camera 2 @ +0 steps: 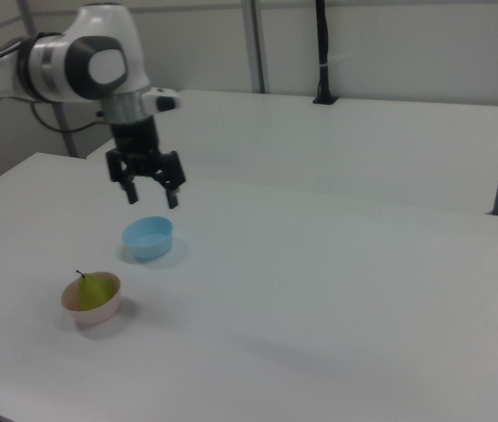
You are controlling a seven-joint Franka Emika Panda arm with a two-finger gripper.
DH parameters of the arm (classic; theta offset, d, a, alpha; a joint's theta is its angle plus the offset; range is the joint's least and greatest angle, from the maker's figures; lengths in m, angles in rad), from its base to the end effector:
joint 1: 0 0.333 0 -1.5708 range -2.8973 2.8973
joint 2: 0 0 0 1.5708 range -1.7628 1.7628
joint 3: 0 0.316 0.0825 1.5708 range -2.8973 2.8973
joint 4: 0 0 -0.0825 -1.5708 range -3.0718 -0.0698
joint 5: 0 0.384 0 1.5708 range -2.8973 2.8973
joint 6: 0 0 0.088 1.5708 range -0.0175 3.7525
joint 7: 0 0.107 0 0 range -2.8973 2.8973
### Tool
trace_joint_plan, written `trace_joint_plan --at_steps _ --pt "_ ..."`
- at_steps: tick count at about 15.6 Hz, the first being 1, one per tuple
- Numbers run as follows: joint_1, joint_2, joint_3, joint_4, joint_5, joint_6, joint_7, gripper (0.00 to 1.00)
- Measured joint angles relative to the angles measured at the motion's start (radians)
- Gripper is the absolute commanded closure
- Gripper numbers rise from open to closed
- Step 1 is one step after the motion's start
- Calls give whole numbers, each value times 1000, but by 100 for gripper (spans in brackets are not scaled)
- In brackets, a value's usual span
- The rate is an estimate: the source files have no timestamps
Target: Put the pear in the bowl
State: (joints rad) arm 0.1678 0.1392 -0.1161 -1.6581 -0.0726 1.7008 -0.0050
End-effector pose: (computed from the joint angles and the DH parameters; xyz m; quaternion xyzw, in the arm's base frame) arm 0.5948 0.0275 0.5146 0.9973 0.0349 -0.0467 0.0449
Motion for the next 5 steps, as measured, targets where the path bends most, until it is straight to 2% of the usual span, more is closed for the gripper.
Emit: trace_joint_plan --at_steps 5 --pt "-109 -26 16 23 4 0 -3 0"
